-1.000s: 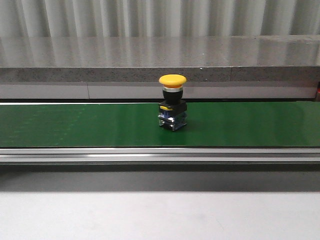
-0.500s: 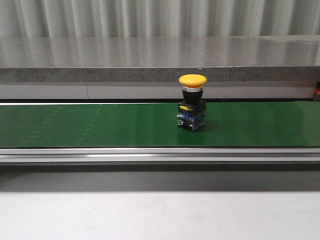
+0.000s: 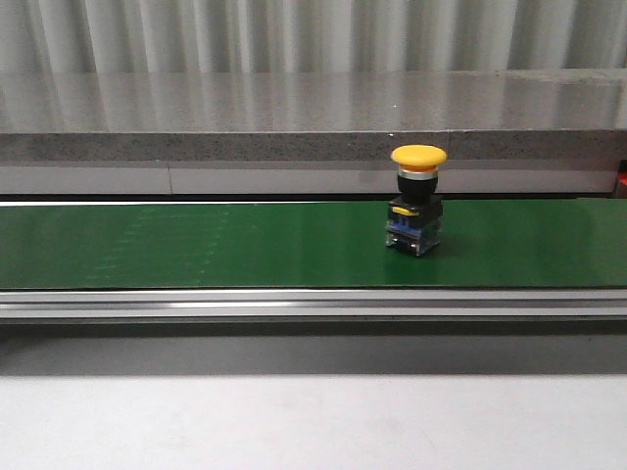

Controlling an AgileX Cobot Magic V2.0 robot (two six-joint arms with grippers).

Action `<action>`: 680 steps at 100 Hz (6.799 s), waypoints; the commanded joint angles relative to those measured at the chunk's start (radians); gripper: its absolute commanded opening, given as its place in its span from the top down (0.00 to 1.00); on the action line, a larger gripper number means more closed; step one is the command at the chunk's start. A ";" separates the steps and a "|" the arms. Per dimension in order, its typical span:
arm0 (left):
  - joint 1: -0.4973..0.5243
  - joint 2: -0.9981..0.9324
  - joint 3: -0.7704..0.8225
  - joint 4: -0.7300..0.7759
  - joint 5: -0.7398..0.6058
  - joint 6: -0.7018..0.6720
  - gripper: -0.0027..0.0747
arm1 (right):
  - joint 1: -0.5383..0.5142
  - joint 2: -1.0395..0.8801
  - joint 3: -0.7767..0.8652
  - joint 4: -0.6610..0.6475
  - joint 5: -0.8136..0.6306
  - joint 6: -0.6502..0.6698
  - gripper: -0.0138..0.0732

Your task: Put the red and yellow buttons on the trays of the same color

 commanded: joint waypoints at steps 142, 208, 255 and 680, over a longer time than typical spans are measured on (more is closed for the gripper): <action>-0.008 0.007 -0.024 -0.023 -0.069 -0.004 0.99 | 0.588 -0.250 0.248 -0.011 0.122 -0.062 0.10; -0.008 0.007 -0.024 -0.023 -0.069 -0.004 0.99 | 0.528 -0.250 0.248 -0.072 0.090 0.022 0.65; -0.008 0.007 -0.024 -0.023 -0.069 -0.004 0.99 | 0.134 -0.337 0.310 -0.080 0.076 0.122 0.65; 0.117 0.539 -0.316 0.034 -0.094 -0.161 0.45 | 0.474 -1.514 1.029 -0.009 -0.180 -0.055 0.92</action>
